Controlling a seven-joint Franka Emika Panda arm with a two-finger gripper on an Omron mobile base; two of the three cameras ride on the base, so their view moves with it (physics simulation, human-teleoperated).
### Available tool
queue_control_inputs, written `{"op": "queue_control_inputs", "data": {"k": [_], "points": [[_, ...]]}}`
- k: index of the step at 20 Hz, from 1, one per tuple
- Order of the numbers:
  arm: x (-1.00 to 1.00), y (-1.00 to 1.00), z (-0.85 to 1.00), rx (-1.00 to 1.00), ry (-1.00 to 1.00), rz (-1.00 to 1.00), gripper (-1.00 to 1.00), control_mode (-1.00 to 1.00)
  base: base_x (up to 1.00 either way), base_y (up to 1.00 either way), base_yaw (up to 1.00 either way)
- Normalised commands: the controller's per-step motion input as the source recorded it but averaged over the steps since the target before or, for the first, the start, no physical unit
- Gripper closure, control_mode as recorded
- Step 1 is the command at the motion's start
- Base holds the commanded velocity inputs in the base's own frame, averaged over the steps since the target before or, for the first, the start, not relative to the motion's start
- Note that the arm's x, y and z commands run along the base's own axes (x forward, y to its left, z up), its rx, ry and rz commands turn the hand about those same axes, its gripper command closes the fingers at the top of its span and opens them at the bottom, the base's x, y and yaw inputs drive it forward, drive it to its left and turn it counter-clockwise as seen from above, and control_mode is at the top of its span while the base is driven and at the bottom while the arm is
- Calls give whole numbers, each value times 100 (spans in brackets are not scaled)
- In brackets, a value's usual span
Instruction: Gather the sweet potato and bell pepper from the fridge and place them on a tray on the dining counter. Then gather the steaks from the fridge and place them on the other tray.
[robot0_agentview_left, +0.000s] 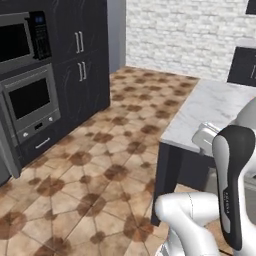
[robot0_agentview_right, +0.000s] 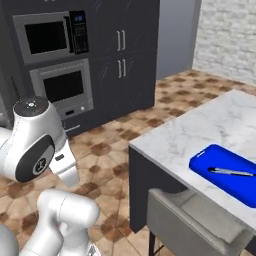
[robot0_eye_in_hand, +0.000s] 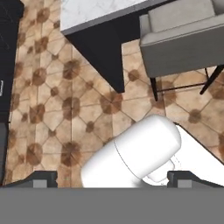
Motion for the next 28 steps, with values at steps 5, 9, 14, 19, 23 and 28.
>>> {"op": "queue_control_inputs", "data": {"k": [5,9,14,19,23,28], "points": [[0,0,0,0,0,0,-100,100,0,51,34],[0,0,0,0,0,0,-100,100,10,56,34],[0,0,0,0,0,0,-100,100,23,58,34],[0,0,0,0,0,0,-100,100,43,48,32],[0,0,0,0,0,0,-100,100,47,36,32],[0,0,0,0,0,0,-100,100,37,34,32]]}}
